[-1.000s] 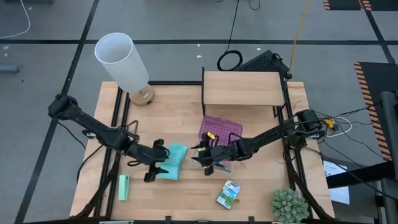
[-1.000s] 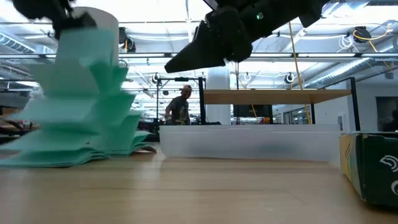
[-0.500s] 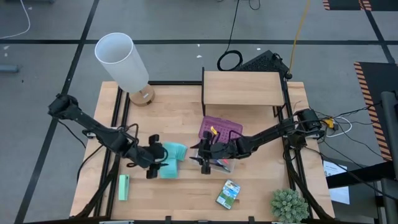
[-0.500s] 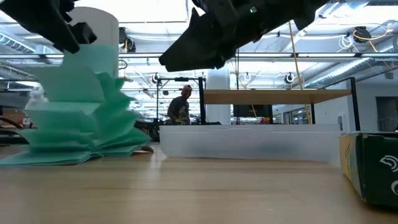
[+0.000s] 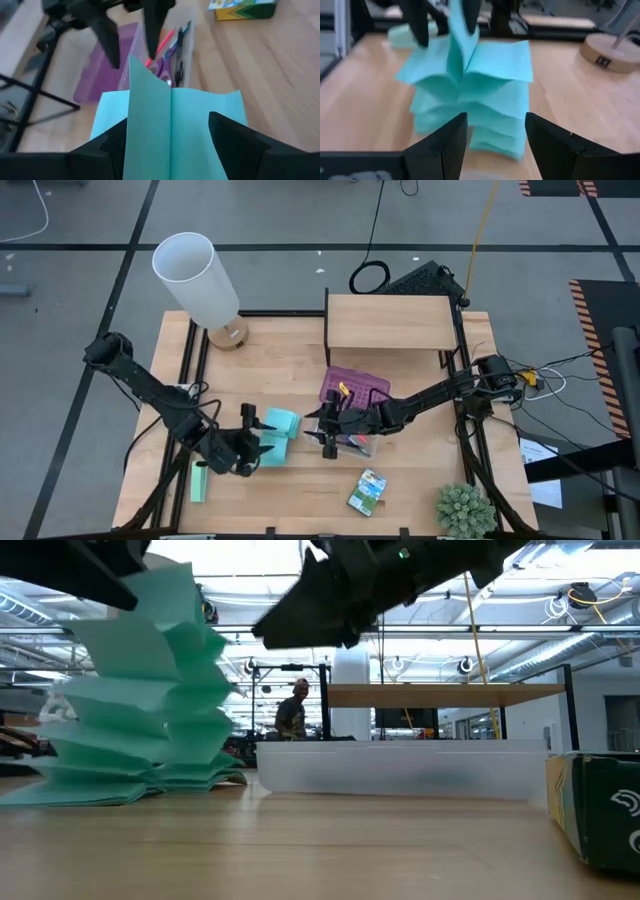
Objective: Pack school essentials
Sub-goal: Put the blue sticky notes into the purple supply box
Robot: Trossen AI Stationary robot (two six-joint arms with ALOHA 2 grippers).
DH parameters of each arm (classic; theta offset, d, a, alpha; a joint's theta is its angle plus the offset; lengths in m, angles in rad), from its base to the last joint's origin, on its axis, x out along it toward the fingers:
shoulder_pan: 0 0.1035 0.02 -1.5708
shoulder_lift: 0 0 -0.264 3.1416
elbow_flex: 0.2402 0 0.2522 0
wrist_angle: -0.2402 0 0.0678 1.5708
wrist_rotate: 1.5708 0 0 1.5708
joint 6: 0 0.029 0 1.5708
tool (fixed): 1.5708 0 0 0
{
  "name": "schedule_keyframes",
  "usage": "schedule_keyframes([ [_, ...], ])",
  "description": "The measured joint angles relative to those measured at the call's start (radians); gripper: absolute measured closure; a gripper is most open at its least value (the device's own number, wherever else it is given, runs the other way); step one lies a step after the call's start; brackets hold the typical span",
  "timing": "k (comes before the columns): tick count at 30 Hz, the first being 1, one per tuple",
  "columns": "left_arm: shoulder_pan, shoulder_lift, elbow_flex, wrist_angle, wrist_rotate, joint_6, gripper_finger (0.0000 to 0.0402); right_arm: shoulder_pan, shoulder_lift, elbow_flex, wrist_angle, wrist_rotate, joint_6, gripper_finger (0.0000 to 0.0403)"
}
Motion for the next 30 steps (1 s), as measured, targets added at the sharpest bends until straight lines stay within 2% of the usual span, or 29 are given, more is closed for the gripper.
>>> schedule_keyframes([
  [4, -0.017, 0.007, 0.0, 0.006, -0.041, 0.044, 0.0165, 0.001, 0.0, 0.0, 0.109, -0.046, -0.036, 0.0206],
  [8, -0.046, 0.045, 0.0, 0.034, -0.14, 0.212, 0.0165, 0.02, 0.0, 0.001, 0.213, -0.046, -0.118, 0.0206],
  [14, -0.051, 0.131, 0.0, 0.15, -0.301, 0.451, 0.0165, 0.035, 0.0, 0.001, 0.26, -0.043, -0.216, 0.0214],
  [18, -0.048, 0.17, 0.0, 0.249, -0.383, 0.549, 0.016, 0.035, 0.002, 0.001, 0.265, -0.043, -0.257, 0.0226],
  [23, -0.049, 0.175, 0.0, 0.317, -0.394, 0.588, 0.0115, 0.033, 0.047, 0.001, 0.334, -0.039, -0.292, 0.0233],
  [26, -0.051, 0.175, 0.0, 0.32, -0.407, 0.604, 0.008, 0.038, 0.065, 0.0, 0.355, 0.007, -0.334, 0.0234],
  [30, -0.056, 0.175, 0.0, 0.321, -0.418, 0.636, 0.0048, 0.04, 0.068, 0.0, 0.381, -0.022, -0.351, 0.0234],
])
